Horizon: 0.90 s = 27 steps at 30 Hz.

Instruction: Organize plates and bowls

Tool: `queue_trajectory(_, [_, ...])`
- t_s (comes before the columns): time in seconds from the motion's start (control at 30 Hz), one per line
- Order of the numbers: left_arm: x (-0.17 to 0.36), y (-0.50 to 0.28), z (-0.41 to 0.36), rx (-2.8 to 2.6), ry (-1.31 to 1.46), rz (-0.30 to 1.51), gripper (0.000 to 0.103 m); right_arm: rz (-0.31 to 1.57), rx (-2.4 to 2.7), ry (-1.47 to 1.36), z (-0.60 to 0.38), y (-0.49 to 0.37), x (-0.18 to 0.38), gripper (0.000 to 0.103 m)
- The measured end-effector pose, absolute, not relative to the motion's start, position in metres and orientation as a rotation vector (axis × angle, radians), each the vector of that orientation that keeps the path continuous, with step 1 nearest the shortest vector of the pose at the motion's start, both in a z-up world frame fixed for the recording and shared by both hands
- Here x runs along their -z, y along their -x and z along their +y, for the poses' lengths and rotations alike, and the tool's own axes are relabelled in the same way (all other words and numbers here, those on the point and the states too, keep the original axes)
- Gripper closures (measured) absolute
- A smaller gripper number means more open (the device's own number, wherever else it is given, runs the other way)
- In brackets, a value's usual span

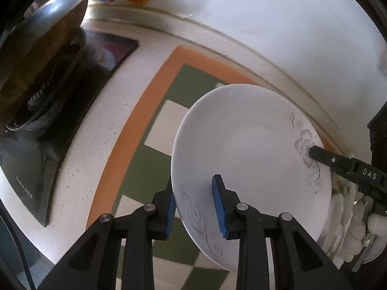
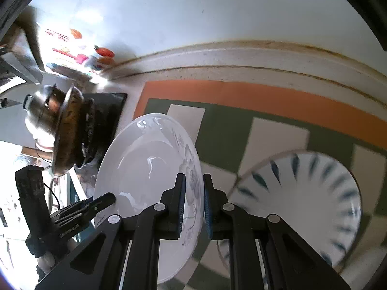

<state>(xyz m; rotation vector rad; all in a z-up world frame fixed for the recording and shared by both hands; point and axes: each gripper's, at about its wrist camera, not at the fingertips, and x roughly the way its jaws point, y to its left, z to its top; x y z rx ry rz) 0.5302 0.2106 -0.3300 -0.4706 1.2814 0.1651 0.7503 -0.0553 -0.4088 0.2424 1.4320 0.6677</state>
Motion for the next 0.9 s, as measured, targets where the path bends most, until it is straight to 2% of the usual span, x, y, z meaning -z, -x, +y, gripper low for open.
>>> queue_trajectory(0.2, [0.295,-0.515,0.17,-0.043,0.386,1.263,0.078,1.38,-0.599,-0.315,-0.113,-0.698,0.374,0.087])
queue_trajectory(0.5, [0.291,-0.484,0.101,0.141,0.284,1.294,0.078,1.342,-0.458,-0.425,-0.216,-0.589,0.354,0.087])
queue_trajectory(0.9, [0.354,-0.448,0.023,0.255,0.14,1.451,0.078,1.42,-0.273,-0.553,-0.294,-0.472,0.43,0.087])
